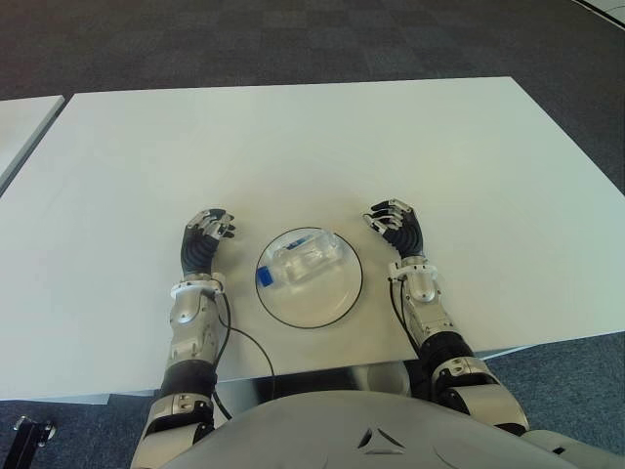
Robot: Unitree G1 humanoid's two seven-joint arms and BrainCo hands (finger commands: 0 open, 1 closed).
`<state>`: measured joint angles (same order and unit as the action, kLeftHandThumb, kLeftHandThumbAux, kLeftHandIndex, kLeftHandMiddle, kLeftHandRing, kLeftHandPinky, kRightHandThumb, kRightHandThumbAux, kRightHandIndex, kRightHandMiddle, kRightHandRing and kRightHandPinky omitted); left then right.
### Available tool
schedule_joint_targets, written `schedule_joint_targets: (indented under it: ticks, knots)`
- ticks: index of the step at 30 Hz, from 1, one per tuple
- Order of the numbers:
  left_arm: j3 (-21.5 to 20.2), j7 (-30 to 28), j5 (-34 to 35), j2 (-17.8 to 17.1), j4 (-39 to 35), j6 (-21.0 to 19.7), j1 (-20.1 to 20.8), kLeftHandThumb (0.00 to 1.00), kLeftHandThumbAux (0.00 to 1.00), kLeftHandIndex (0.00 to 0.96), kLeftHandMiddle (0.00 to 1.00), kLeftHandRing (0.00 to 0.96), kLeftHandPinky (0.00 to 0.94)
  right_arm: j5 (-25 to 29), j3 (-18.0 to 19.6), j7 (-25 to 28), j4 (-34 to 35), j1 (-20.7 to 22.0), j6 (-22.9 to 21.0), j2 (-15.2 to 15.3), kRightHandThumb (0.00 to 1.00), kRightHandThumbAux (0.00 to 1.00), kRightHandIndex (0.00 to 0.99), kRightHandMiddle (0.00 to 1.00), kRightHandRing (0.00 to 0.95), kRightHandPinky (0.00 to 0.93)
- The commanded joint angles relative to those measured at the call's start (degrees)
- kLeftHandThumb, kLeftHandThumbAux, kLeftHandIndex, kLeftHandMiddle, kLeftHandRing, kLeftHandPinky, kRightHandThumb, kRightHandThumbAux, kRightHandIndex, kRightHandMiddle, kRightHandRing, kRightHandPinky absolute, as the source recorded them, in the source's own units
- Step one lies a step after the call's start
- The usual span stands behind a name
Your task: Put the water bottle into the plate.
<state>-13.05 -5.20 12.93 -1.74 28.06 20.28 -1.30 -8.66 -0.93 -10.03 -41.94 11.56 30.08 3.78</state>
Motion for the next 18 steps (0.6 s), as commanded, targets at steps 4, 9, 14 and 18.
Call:
schedule_joint_targets:
  ticks: [4,9,14,18]
  knots:
    - [-0.52,-0.25,0.52,0.25,2.44,-3.30,-2.10,0.837,0.673,0.429,0.476,0.536,0.524,1.67,1.20,0.89,-1.50,-1.38,-3.18,-0.17,0.706,0.729,0.434,0.686,0.691,0.704]
    - [-0.43,-0.06,0.09,0.09,2.70,-3.06,-2.08,0.837,0.673,0.430,0.476,0.536,0.521,2.72,2.11,1.12,-3.70,-0.78,-2.09,-0.68,0.706,0.729,0.434,0.685,0.693,0.709]
    - [-0.41,-0.07,0.02,-0.10,2.49,-3.27,-2.18,0.837,0.673,0.430,0.475,0.536,0.521,3.00,2.83,0.26,-6.48,-0.11,-0.71,-1.38,0.707,0.730,0.433,0.673,0.682,0.680]
    - [-0.28,-0.01,-0.23,-0.17,2.51,-2.99,-2.22,0.837,0.673,0.433,0.473,0.533,0.518,3.75,3.68,0.24,-9.21,0.79,0.61,-1.83,0.707,0.729,0.433,0.659,0.669,0.665]
